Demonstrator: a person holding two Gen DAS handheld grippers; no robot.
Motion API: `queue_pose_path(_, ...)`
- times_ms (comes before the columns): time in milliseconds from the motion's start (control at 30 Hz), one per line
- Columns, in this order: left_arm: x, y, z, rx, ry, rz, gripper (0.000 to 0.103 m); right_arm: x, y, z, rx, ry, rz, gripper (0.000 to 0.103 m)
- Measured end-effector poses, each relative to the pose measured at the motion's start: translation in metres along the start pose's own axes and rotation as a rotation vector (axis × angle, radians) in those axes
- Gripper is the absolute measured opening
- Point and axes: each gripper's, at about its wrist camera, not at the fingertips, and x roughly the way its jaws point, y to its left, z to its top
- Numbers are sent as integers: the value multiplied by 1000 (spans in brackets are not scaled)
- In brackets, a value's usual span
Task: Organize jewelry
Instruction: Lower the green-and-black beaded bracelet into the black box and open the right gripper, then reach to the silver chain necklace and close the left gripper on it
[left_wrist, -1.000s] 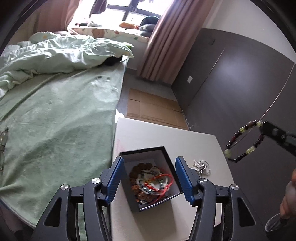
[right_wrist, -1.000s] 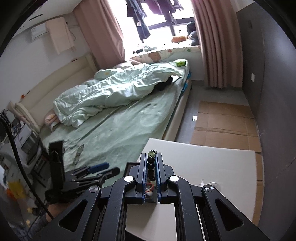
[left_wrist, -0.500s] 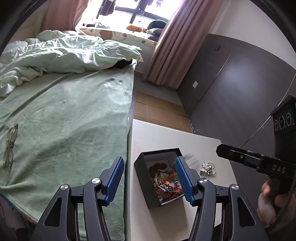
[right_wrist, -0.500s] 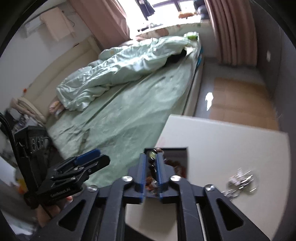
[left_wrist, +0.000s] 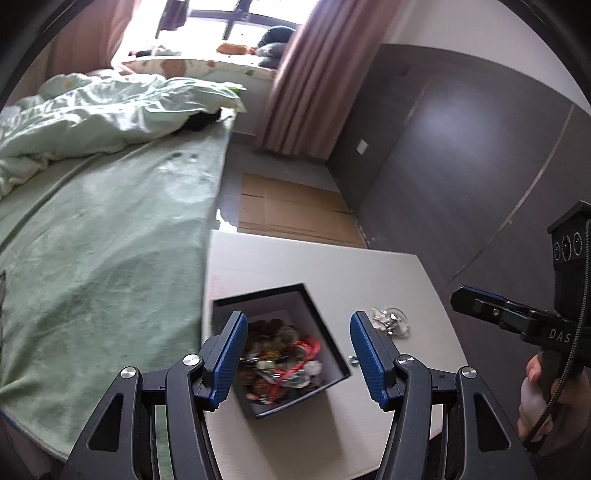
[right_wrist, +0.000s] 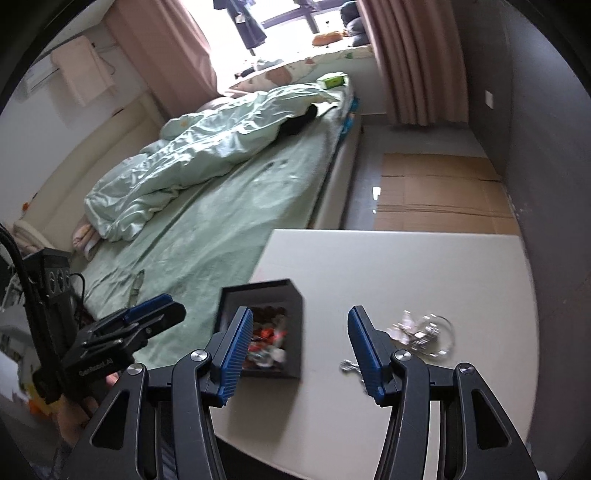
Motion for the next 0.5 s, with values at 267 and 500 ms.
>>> queue_pose_path(267, 25, -44, -5, 110, 59, -30, 59, -9, -42, -18, 69, -2, -29, 54)
queue_pose_path(500, 55, -81, -15, 208, 134, -19, 59, -21, -79, -35, 132, -19, -78, 54)
